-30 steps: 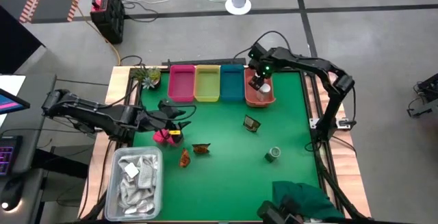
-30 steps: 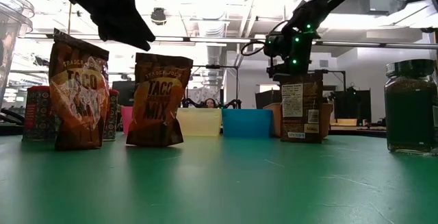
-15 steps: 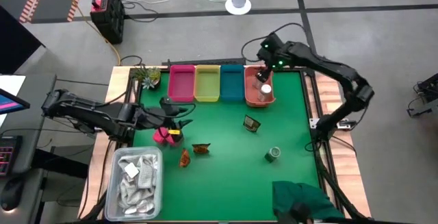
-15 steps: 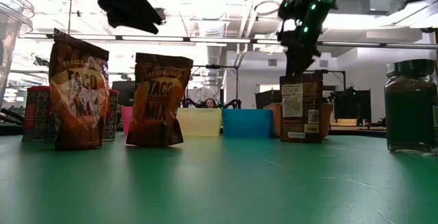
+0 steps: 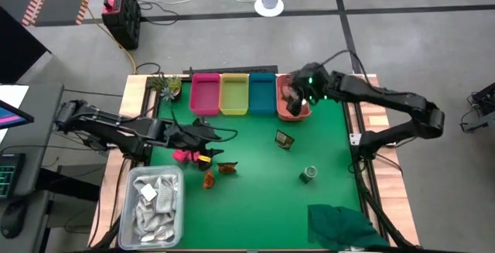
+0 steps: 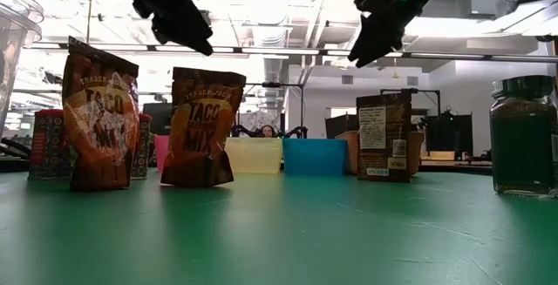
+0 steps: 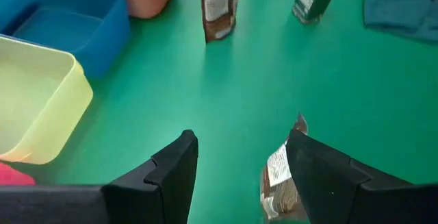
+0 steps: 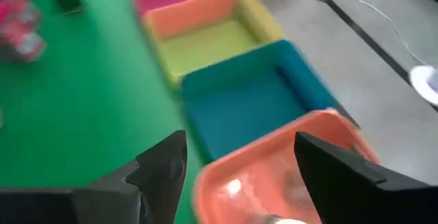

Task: Sort spices by type
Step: Put the orange seasoning pack into the pink bin

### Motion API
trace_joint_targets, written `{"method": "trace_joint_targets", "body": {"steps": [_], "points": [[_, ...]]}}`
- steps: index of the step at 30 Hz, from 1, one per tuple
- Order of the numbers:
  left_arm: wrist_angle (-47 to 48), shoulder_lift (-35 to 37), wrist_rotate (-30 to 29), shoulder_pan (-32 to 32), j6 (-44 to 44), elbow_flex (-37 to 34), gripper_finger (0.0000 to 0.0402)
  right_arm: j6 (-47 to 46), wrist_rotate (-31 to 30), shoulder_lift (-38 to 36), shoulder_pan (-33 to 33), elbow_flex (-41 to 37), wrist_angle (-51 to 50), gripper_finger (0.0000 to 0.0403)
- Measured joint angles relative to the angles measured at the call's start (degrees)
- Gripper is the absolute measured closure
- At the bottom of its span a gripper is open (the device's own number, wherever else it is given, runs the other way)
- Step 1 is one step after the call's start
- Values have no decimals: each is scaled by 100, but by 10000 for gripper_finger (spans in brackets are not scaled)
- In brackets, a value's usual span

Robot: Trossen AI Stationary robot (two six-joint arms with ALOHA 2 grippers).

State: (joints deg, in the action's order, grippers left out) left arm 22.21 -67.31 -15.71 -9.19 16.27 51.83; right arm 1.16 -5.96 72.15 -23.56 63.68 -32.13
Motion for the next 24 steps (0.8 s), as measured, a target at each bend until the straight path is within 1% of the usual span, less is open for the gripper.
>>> {"method": "trace_joint_targets", "body": {"steps": [5,9,11,13,15,18,24], "points": [[605,-517,142,0,-93,593,189,-200,-103,-213,359,-508,382,107],[746,-894,197,0,-331,912,189,-281,-491,-379,659,-1021,796,107],[761,-1048,197,0,-356,1039,189,-285,-796,-482,812,-1245,965,107],[823,-1151,197,0,-350,1151,189,-282,-1100,-595,934,-1394,1057,107],[874,-1190,197,0,-309,1195,189,-295,-1256,-733,997,-1501,1135,107],[888,-1202,197,0,-167,1218,189,-457,-1267,-955,1116,-1566,1151,107],[932,-1203,239,0,-31,1218,189,-484,-1267,-1244,1462,-1585,1126,107]]}}
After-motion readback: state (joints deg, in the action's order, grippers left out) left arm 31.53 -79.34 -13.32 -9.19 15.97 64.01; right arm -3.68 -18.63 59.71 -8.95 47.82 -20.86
